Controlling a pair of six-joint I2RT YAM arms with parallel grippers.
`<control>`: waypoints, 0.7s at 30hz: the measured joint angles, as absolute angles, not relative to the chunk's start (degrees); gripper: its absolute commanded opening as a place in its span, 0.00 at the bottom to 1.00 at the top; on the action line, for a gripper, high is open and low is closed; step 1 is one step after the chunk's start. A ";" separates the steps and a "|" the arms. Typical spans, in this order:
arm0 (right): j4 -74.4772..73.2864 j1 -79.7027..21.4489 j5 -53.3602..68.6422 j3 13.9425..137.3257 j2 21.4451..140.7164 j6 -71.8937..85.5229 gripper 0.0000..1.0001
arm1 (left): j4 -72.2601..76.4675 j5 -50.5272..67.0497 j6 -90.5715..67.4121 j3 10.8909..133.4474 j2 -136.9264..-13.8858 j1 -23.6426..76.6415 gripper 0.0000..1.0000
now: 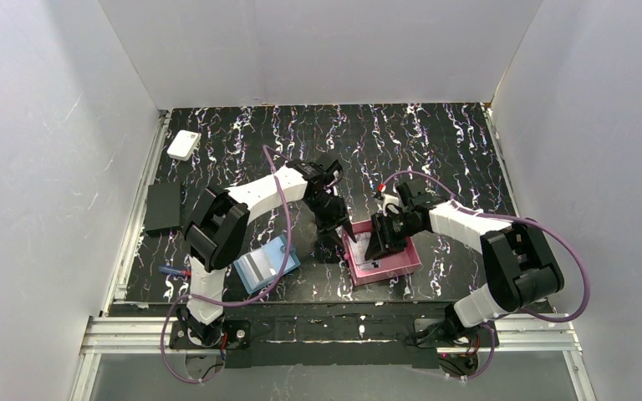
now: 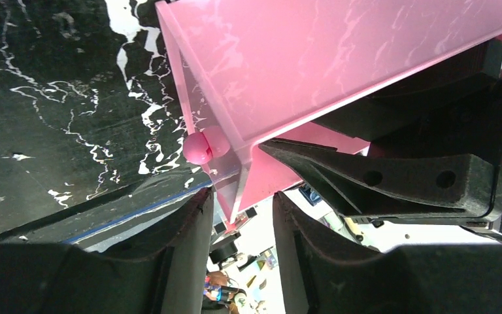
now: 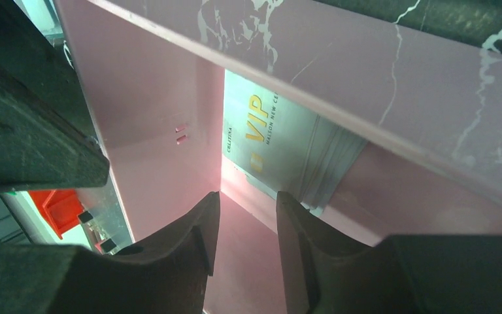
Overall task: Put the credit cards into the card holder
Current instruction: Pick up the credit card from the storage box.
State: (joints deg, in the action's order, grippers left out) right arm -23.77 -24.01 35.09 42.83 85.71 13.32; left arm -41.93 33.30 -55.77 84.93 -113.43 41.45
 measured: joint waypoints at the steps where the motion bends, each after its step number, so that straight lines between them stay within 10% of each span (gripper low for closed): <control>1: -23.42 -24.01 35.31 42.83 85.84 13.37 0.46 | -41.91 33.52 -55.86 85.12 -113.58 41.63 0.35; 21: -23.27 -23.97 31.97 42.96 86.67 15.94 0.43 | -42.04 34.41 -57.10 85.27 -115.07 42.19 0.24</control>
